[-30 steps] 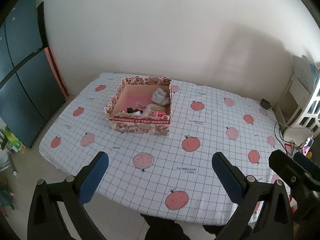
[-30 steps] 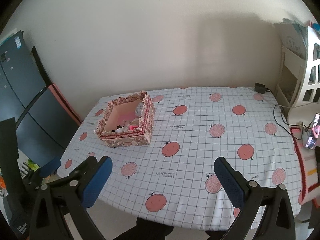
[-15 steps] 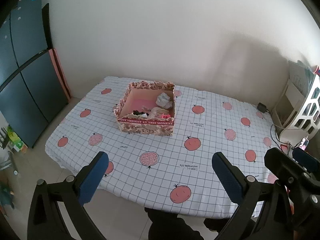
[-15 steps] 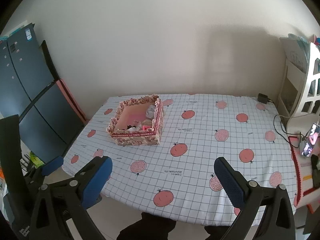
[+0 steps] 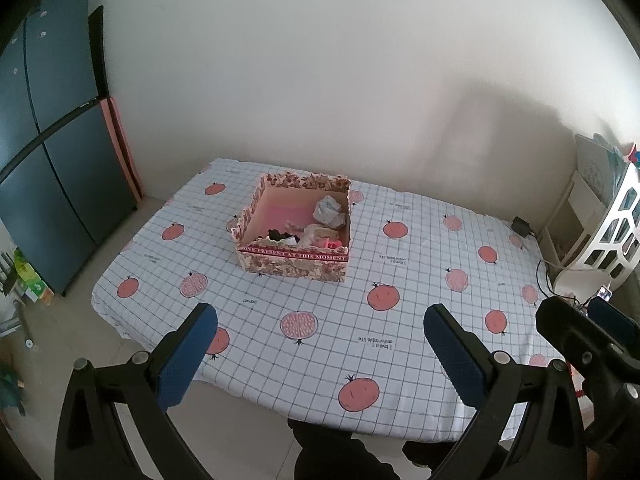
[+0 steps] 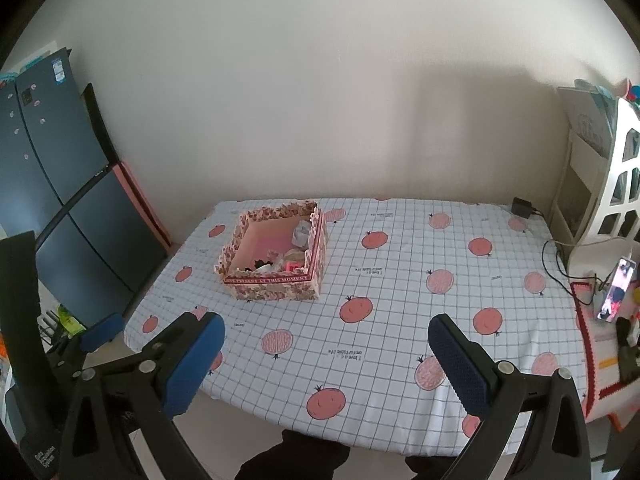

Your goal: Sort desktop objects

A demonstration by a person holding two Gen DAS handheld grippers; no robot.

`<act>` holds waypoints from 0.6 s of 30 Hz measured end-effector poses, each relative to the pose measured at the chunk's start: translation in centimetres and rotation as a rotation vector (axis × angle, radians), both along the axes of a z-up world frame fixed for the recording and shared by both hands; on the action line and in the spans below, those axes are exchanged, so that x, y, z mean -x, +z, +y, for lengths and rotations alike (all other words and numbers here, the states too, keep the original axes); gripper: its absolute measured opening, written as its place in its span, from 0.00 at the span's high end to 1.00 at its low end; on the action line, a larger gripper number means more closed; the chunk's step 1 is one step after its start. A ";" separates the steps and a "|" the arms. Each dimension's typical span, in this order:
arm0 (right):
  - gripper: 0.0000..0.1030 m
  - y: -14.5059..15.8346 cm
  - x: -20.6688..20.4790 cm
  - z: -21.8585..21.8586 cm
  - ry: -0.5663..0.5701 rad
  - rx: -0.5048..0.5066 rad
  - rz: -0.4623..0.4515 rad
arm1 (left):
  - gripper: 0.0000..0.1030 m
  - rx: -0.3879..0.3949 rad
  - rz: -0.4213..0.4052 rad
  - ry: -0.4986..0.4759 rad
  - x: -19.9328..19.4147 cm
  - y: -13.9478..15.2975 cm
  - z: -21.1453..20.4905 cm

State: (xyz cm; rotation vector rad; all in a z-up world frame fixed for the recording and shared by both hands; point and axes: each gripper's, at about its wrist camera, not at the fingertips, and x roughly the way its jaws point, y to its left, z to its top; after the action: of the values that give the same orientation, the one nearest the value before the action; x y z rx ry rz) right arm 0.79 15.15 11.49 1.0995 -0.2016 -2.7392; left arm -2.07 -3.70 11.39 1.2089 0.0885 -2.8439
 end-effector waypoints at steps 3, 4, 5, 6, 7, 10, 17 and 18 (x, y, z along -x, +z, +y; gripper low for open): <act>0.00 0.2 0.2 0.0 0.001 0.000 0.002 | 0.00 0.001 0.003 0.002 0.1 0.2 0.0; 0.00 0.3 0.2 0.1 0.001 0.000 0.002 | 0.00 0.001 0.004 0.003 0.2 0.3 0.0; 0.00 0.3 0.2 0.1 0.001 0.000 0.002 | 0.00 0.002 0.004 0.003 0.2 0.3 0.0; 0.00 0.3 0.3 0.1 0.000 0.001 0.002 | 0.00 0.003 0.004 0.003 0.3 0.3 0.0; 0.00 0.4 0.4 0.1 0.000 0.001 0.002 | 0.00 0.004 0.006 0.004 0.2 0.4 0.1; 0.00 0.5 0.5 0.1 0.001 0.000 0.006 | 0.00 0.005 0.009 0.004 0.3 0.6 0.1; 0.00 0.8 0.7 0.0 -0.001 0.000 0.009 | 0.00 0.008 0.013 0.008 0.5 0.9 0.2; 0.00 0.8 0.7 0.0 -0.001 0.000 0.009 | 0.00 0.009 0.012 0.007 0.5 0.9 0.2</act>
State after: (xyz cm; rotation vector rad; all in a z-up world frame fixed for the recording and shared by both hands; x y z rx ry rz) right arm 0.13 15.19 12.24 1.0872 -0.2004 -2.7445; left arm -2.57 -3.48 12.29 1.1868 0.0811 -2.8429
